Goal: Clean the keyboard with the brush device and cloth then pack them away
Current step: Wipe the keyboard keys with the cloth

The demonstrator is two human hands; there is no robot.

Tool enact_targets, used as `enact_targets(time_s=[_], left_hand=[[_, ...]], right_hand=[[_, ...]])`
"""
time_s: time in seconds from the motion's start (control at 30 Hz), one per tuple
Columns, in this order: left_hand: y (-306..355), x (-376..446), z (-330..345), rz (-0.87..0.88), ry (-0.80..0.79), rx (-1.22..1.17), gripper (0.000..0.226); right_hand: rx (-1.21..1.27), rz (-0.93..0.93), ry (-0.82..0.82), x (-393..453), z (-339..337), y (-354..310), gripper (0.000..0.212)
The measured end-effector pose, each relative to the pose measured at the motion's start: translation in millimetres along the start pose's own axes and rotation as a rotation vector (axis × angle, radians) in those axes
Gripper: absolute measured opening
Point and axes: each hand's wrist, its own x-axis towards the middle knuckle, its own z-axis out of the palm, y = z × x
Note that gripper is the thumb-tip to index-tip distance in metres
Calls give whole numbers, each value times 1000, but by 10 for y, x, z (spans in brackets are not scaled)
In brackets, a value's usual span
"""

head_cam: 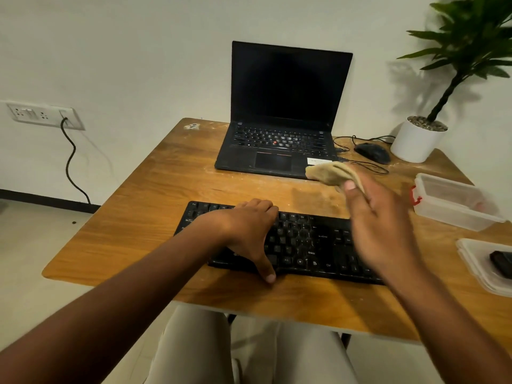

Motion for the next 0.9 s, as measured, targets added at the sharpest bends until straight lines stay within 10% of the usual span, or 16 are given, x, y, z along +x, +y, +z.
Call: enact_targets(time_s=[0.2,0.47,0.6,0.77,0.9], left_hand=[[12,47,21,-13,-2,0,128],[-12,69,30,-17,-4,16,133],[-15,58,38,-11,1,16,135],[-5,41,41,-13,10,-7,134],[-3,25,42,-20,16,-29,138]], right_hand=[[-429,-57,-457,-231,516,222,55],[-514,-110,-585,-744,143,215,57],[-99,129,-503,-766,-152,176,36],[484,462,17,-417,-424,214,28],[12,311,4,-399,-44,265,27]])
